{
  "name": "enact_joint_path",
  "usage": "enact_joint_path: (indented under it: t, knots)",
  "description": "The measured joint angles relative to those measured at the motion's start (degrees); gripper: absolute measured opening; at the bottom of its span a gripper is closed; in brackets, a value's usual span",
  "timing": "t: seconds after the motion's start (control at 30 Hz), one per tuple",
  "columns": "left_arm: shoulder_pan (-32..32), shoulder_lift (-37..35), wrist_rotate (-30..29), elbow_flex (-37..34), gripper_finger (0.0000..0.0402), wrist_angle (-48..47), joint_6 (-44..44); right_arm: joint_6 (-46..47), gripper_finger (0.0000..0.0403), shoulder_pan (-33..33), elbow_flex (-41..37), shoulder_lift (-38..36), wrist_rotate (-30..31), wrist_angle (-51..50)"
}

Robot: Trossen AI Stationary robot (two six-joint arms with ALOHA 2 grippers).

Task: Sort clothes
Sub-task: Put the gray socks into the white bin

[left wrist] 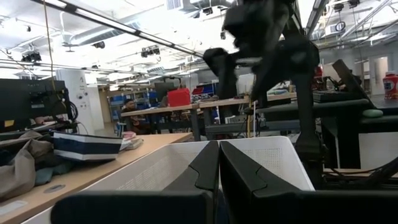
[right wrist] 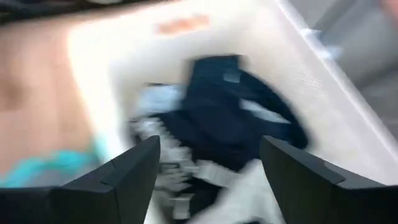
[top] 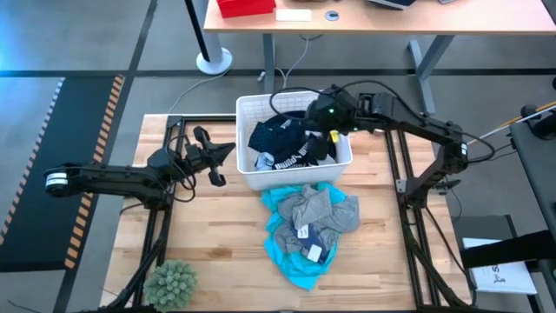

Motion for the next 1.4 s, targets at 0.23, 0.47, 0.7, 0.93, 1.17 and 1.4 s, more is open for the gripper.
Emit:
enact_joint_path:
  t: [0.23,0.47,0.7,0.93,1.17,1.4]
  knots:
    - [0.0,0.0,0.0,0.0,0.0000,0.0,0.0,-1.2,0.0211,4.8,1.1,0.0,-9.0,-3.5]
    - [0.0,0.0,0.0,0.0,0.0000,0.0,0.0,-0.9,0.0172,11.5,-2.3,0.0,-9.0,-5.6]
    - [0.0,0.0,0.0,0.0,0.0000,0.0,0.0,4.8,0.0161,17.5,-9.8,0.0,-9.0,-2.9]
    - [0.0,0.0,0.0,0.0,0.0000,0.0,0.0,7.6,0.0173,21.7,-21.0,0.0,-9.0,6.7]
    - [0.0,0.0,0.0,0.0,0.0000,0.0,0.0,9.8,0.0218,22.0,-29.3,0.0,-9.0,14.1]
    - [0.0,0.0,0.0,0.0,0.0000,-0.1,0.1,6.2,0.0258,22.0,-36.0,0.0,-8.5,22.0]
